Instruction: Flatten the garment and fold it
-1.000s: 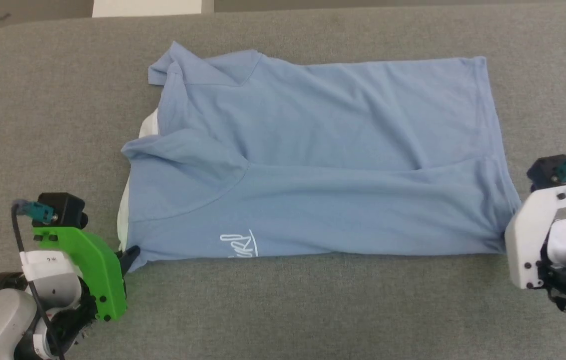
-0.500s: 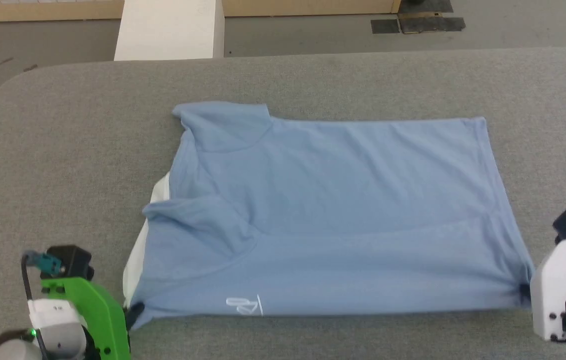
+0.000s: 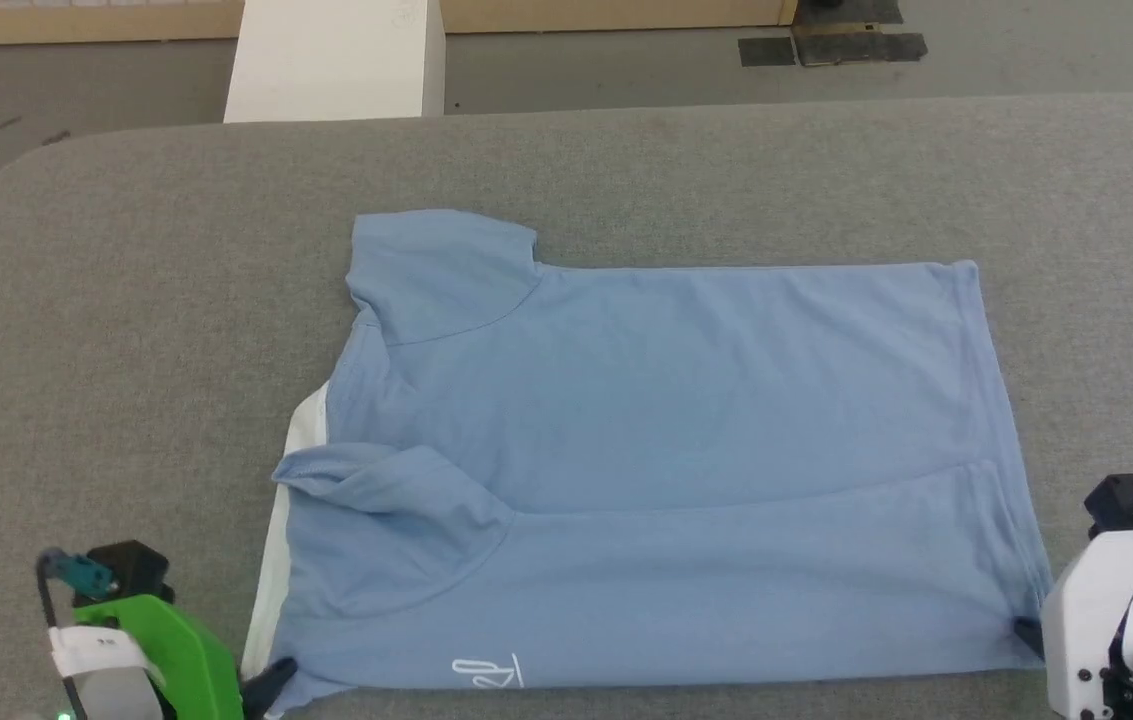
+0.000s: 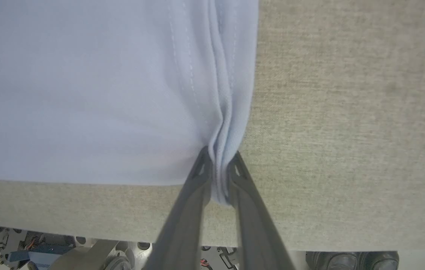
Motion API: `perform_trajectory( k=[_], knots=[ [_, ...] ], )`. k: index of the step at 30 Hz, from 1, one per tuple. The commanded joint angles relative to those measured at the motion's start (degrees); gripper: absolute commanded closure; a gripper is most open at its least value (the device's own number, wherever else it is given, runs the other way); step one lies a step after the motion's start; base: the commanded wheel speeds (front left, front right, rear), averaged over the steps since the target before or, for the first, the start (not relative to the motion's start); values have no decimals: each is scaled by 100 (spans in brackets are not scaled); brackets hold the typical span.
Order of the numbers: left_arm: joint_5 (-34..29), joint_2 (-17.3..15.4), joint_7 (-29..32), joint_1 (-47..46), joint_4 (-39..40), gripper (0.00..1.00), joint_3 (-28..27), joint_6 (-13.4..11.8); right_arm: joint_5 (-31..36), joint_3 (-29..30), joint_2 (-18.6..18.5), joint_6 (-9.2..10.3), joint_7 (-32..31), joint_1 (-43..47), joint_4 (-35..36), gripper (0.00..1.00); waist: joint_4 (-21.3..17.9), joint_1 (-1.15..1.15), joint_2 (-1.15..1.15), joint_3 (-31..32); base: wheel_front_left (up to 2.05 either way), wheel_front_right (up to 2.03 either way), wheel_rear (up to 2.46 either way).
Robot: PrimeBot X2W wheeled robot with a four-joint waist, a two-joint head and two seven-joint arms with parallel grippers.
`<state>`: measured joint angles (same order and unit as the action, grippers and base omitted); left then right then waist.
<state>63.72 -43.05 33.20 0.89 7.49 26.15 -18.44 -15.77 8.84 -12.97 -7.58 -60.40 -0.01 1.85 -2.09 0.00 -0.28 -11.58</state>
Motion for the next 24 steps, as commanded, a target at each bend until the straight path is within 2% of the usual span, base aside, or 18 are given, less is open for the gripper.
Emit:
perform_trajectory(
  k=[1, 7, 10, 14, 18, 24],
  knots=[
    [35, -97, -46, -46, -16, 0, -86, -16, 18, 19, -105, 9, 75, -104, 3, 0, -26, 0, 28, 79, 0, 0, 0],
    [-54, -419, -75, -141, 592, 0, -354, -158, -243, 49, -337, 9, 50, -328, 280, 0, -76, 0, 28, 353, 0, 0, 0],
    [-130, -602, -49, -257, 963, 0, -517, -316, -327, 195, -407, 9, 77, -495, 493, 0, -101, 0, 28, 464, 0, 0, 0],
    [-301, -541, -502, -563, 1228, 0, -857, -363, -342, 453, -339, 9, 475, -774, 719, 0, -110, 0, 28, 508, 0, 0, 0],
    [-518, -172, -1369, -887, 955, 0, -1153, -211, -283, 548, -329, 9, 1264, -981, 786, 0, -124, 0, 28, 494, 0, 0, 0],
    [-1103, 344, -2862, -1273, 285, 0, -1135, 448, -233, 484, -356, 9, 2586, -1137, 683, 0, -163, 0, 28, 375, 0, 0, 0]
  ],
)
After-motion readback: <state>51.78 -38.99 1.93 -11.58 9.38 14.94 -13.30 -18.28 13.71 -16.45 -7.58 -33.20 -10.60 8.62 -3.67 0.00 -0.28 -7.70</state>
